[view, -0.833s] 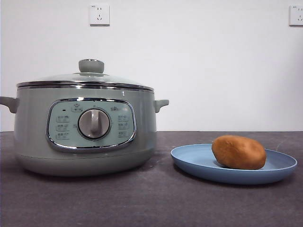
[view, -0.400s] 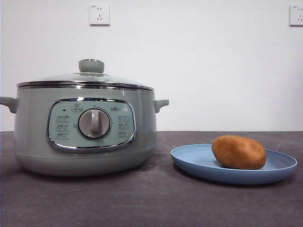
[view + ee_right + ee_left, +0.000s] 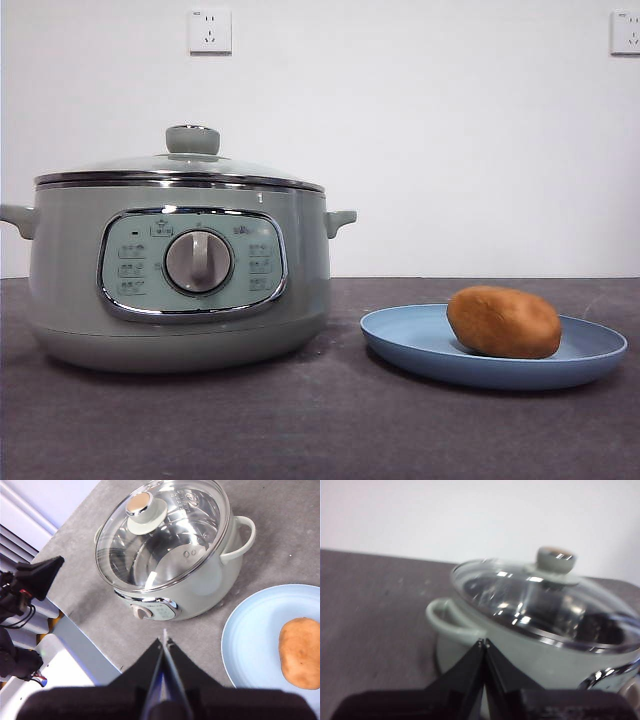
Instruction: Take the potato out from the steamer,put the potato on the plate,close the lid
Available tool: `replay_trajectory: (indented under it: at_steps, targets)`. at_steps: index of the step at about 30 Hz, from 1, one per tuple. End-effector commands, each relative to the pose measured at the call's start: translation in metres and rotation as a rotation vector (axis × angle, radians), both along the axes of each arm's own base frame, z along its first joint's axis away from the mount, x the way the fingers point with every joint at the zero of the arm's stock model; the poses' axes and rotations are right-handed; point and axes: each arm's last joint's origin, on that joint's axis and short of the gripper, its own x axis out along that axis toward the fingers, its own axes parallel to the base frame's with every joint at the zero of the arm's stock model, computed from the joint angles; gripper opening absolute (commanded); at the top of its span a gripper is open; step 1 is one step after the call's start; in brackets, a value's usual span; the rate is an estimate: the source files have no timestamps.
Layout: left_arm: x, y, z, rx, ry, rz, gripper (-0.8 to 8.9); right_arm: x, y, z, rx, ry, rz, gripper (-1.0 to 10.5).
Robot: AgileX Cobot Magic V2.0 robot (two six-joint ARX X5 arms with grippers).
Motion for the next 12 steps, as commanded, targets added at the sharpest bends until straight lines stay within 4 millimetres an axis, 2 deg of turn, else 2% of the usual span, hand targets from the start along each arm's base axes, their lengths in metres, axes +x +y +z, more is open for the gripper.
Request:
replay_trajectory:
  at_steps: [1,7,12]
  targets:
    - [-0.001,0.002,-0.008,-0.021,0.045,0.038,-0.03,0.0,0.0,0.0,-0.003,-0.005,0.0,0.0]
    - [-0.002,0.003,-0.018,-0.012,0.15,0.077,-0.03,0.0,0.0,0.0,-0.003,-0.005,0.001,0.0]
    - [-0.002,0.002,-0.018,-0.011,0.147,0.07,-0.03,0.0,0.0,0.0,-0.003,-0.005,0.001,0.0]
